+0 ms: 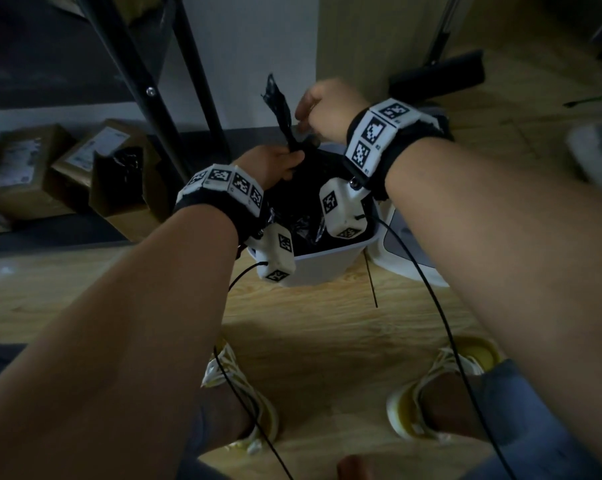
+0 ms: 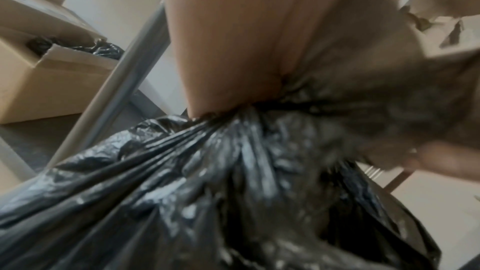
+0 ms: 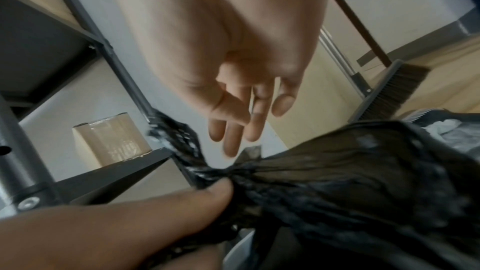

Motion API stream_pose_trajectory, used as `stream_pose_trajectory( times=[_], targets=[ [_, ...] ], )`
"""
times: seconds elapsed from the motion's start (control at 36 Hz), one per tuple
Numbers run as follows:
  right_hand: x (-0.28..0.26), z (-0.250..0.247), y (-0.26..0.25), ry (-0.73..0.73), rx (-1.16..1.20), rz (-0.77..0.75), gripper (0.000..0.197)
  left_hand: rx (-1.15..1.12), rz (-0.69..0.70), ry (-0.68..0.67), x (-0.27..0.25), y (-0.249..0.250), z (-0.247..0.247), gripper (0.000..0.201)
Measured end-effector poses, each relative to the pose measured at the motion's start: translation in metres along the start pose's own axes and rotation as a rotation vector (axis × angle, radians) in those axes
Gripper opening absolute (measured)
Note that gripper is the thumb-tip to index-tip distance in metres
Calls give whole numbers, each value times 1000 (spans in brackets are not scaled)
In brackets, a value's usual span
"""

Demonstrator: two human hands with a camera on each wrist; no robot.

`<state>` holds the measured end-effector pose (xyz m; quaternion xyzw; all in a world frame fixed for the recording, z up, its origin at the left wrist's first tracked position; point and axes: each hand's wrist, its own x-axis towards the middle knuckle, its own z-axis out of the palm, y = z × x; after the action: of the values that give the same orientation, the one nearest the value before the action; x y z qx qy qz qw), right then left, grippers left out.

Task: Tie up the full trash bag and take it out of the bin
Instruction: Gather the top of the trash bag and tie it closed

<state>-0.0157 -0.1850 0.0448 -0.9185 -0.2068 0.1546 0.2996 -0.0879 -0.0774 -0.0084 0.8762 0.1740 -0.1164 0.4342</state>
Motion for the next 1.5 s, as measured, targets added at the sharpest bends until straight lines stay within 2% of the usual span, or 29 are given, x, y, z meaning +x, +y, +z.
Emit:
stream_pose_trajectory(
  times=[0.08,0.17,0.19,0.22,0.28,0.36,0.44,0.5,0.53,0.58,0.61,0.67,0.75,0.89,0.97,1.06,1.14,1.22,1.31,1.36,1.42,1.5],
  targets=[
    [-1,1,7,-2,-13,-26,29,-87,5,13,0,-3,1,39],
    [-6,5,15,-59,-69,-10,30,-168,-4,-8,-3,-4,2,30],
    [-7,7,17,-73,-69,-11,31,-127,-26,-35,-3,-4,2,28],
    [-8,8,20,-73,-69,-19,31,-111,-106,-30,-2,-2,1,29],
    [-9,11,24,-44,-66,-20,30,-22,-52,60,-2,-4,-1,32],
    [-9,12,25,-9,-81,-13,29,51,-25,68,-4,-1,0,36],
    [-8,12,23,-36,-125,2,31,-177,-93,40,-5,2,3,40],
    [-8,13,22,-23,-146,8,30,-335,-123,50,-7,4,3,47],
    [-9,14,22,-5,-126,17,30,-368,-129,60,-5,2,2,58],
    [-10,15,21,-11,-123,29,31,-379,-199,92,-6,0,1,86],
    [-10,15,20,-26,-125,30,31,-326,-214,115,-6,-1,1,89],
    [-9,15,19,-20,-113,11,30,-199,-200,152,-4,-2,-1,71],
    [-10,16,21,15,-88,-20,27,-187,-197,181,-2,-3,2,56],
    [-7,17,20,121,141,40,15,-325,-210,179,1,-16,1,56],
    [-9,15,16,121,280,61,27,-391,-215,179,15,-31,0,48],
    [-15,11,15,73,363,81,27,-437,-217,173,29,-43,-2,56],
    [-22,11,17,-28,339,86,23,-436,-218,176,37,-49,-4,64],
    [-29,15,21,-105,246,83,8,-416,-213,189,31,-45,-4,63],
    [-32,18,26,-161,145,97,12,-406,-211,173,19,-34,-7,57],
    [-32,19,29,-175,93,109,15,-407,-204,162,12,-28,-7,51],
    [-31,21,31,-170,79,117,12,-389,-197,180,3,-20,-7,55],
    [-32,21,32,-151,148,116,8,-251,-178,216,5,-21,-7,55]
  ],
)
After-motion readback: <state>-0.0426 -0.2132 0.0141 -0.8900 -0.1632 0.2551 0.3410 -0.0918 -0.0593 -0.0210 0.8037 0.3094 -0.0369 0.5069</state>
